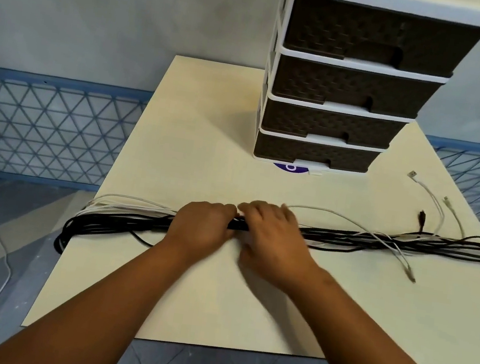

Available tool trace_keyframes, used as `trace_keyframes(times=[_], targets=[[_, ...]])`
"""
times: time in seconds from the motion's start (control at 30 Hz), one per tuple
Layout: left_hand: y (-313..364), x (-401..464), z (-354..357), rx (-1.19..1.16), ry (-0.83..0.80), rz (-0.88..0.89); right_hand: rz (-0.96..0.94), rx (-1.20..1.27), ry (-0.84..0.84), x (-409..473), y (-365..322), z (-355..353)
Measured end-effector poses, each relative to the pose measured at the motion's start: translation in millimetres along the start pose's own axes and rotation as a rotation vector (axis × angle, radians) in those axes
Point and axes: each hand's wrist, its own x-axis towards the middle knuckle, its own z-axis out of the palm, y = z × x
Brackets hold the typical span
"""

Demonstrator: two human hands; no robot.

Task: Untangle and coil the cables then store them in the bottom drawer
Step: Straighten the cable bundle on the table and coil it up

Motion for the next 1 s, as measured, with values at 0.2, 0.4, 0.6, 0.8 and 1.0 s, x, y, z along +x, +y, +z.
trace_keyframes(times=[0.2, 0.4, 0.6, 0.8, 1.0], targets=[[-1, -3, -1, 0.012, -0.005, 0.024, -0.061, -0.128, 0.04, 10, 28, 13], [-3, -3, -1, -0.008, 0.0, 0.03, 0.087, -0.139, -0.064, -15, 77, -12], [-3, -2, 3, 0.008, 0.029, 0.011, 0.136, -0.168, -0.181, -6, 73, -29], [-1, -4, -3, 0.018, -0.008, 0.035, -0.087, -0.06, -0.073, 15, 3, 4], [-5, -9, -13, 0.11, -0.11, 0.135, -0.057, -0.027, -0.219, 23, 6, -4]])
